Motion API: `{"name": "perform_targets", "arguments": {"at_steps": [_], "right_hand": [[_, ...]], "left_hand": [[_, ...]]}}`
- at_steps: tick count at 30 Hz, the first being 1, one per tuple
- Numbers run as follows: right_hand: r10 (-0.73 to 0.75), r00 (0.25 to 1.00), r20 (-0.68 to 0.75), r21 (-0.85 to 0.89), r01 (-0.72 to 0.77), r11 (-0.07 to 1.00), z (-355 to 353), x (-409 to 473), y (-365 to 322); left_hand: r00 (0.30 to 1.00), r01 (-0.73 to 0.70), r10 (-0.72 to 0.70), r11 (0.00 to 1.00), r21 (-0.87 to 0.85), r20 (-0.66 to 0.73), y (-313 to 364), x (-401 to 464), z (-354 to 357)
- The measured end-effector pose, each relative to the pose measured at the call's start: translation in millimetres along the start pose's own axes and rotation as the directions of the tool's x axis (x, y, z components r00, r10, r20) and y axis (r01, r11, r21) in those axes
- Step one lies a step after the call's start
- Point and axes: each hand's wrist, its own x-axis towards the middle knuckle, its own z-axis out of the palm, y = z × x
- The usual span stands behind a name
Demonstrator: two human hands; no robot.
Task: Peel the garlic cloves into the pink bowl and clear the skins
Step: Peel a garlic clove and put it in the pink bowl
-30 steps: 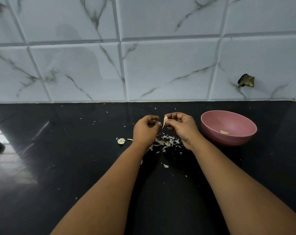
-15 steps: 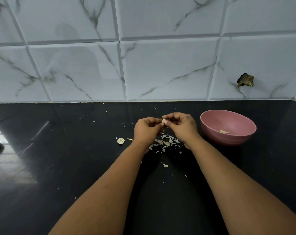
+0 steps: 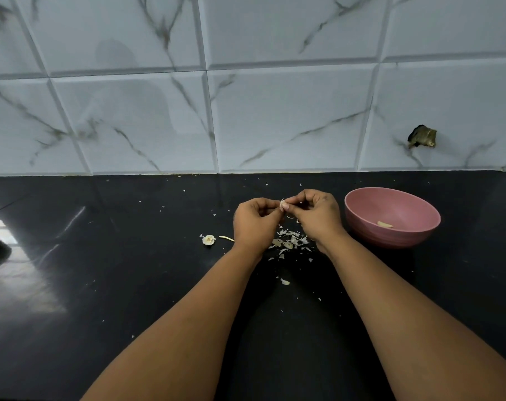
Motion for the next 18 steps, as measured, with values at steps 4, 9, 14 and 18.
{"name": "perform_targets", "arguments": {"at_steps": [4, 9, 14, 18], "right_hand": [[-0.018, 0.999, 0.032, -0.102, 0.021, 0.995, 3.6, 1.9, 2.9], [-0.061, 0.995, 0.072, -0.175, 0.073, 0.982, 4.2, 2.5, 2.0], [-0.079, 0.991, 0.107, -0.128, 0.092, 0.987, 2.0, -1.5, -2.1], [-0.051, 0.996, 0.073, -0.018, 0.052, 0.998, 1.7, -2.3, -5.6]], "left_hand": [[0.998, 0.067, -0.066, 0.989, -0.129, 0.01, 1.4, -1.0, 0.6], [0.966, 0.26, -0.243, 0.891, -0.372, 0.092, 4.2, 5.0, -1.0], [0.941, 0.334, -0.304, 0.773, -0.539, 0.148, 5.7, 7.4, -4.8], [0.923, 0.363, -0.357, 0.684, -0.633, 0.144, 6.9, 11.5, -9.7]]}}
